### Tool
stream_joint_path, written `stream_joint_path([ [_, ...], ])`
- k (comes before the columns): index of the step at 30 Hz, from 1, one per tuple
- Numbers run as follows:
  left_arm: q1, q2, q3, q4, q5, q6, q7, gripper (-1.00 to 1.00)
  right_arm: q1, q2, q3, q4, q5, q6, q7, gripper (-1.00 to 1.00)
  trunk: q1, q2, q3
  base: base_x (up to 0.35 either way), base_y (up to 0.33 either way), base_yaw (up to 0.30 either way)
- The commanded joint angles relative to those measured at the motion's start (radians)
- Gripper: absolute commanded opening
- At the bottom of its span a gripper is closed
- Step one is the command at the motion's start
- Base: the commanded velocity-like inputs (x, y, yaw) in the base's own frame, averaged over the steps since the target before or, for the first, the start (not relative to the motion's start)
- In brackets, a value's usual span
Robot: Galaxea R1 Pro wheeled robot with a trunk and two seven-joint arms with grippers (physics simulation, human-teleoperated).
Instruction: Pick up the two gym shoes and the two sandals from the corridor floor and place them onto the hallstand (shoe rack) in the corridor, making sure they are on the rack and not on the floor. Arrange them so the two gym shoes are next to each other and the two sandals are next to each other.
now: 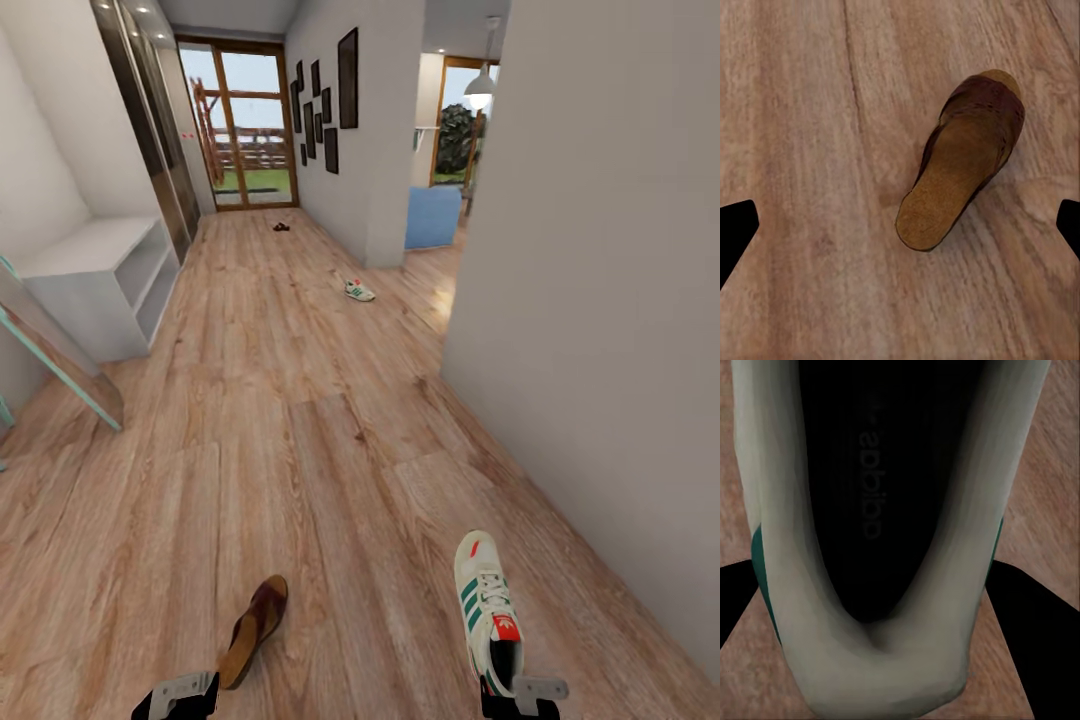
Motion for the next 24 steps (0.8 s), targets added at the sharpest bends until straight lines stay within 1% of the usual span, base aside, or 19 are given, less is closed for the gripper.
stream_joint_path([
  [1, -0.001, -0.001, 0.009, 0.001, -0.01, -0.004, -0.006, 1.0, -0.001, 0.0, 0.0, 0.001, 0.004, -0.002, -0.004, -1.0, 0.0, 0.0, -0.001, 0.0, 0.271, -0.043],
  [6, -0.001, -0.001, 0.008, 0.001, -0.01, -0.004, -0.006, 1.0, -0.001, 0.0, 0.0, 0.001, 0.004, -0.002, -0.004, -1.0, 0.0, 0.0, -0.001, 0.0, 0.245, -0.018],
  [17, -0.001, -0.001, 0.008, 0.0, -0.01, -0.005, -0.006, 1.0, -0.001, -0.003, 0.0, 0.002, 0.008, -0.002, -0.003, -1.0, 0.0, 0.0, -0.001, 0.0, 0.112, -0.002],
  [24, -0.001, -0.001, 0.008, 0.0, -0.01, -0.004, -0.006, 1.0, -0.001, -0.001, 0.0, 0.001, 0.007, -0.002, -0.003, -1.0, 0.0, 0.0, -0.001, 0.0, 0.21, 0.0],
])
